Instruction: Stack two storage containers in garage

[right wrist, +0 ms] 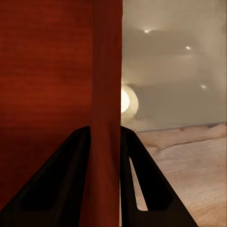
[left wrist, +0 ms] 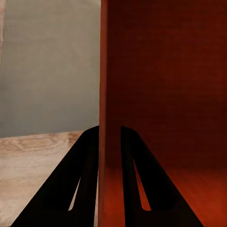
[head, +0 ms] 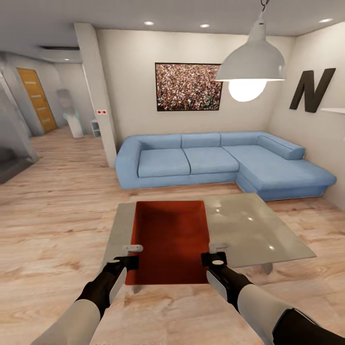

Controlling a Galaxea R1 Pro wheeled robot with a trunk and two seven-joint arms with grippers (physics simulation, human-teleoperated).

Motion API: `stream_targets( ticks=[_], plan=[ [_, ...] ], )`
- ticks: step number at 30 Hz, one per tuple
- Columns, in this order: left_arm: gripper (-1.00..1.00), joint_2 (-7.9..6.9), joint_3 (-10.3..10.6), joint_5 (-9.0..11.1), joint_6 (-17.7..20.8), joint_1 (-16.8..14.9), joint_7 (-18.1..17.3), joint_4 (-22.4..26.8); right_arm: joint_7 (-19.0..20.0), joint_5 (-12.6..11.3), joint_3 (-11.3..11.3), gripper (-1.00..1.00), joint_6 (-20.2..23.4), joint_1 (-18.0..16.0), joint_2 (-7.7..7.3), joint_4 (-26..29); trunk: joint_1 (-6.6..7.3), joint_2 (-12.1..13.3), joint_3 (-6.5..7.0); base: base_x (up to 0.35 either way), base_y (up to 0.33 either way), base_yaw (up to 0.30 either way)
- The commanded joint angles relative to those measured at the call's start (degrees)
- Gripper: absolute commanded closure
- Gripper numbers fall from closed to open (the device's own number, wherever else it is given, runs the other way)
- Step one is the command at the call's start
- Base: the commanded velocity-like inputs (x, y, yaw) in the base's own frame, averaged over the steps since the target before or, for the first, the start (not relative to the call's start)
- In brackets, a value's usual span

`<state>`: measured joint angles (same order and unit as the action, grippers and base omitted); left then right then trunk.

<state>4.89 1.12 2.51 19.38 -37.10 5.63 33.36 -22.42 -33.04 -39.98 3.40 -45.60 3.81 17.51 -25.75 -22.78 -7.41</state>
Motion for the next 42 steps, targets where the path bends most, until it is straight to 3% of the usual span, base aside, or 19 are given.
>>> stream_targets(
  ticks=[1,42],
  plan=[
    [1.0,0.04,0.11,-0.14,-2.68,-0.08,0.61,0.22,-0.61,-1.76,-1.24,1.0,0.38,-0.01,-0.02,-0.02,-0.03,-0.14,-0.13,0.0,0.0,0.282],
    [1.0,0.04,0.02,-0.22,-2.57,-0.08,0.71,0.38,-0.61,-1.76,-1.24,1.0,0.38,-0.01,-0.03,-0.02,-0.03,-0.14,-0.13,0.0,0.0,0.282]
  ],
)
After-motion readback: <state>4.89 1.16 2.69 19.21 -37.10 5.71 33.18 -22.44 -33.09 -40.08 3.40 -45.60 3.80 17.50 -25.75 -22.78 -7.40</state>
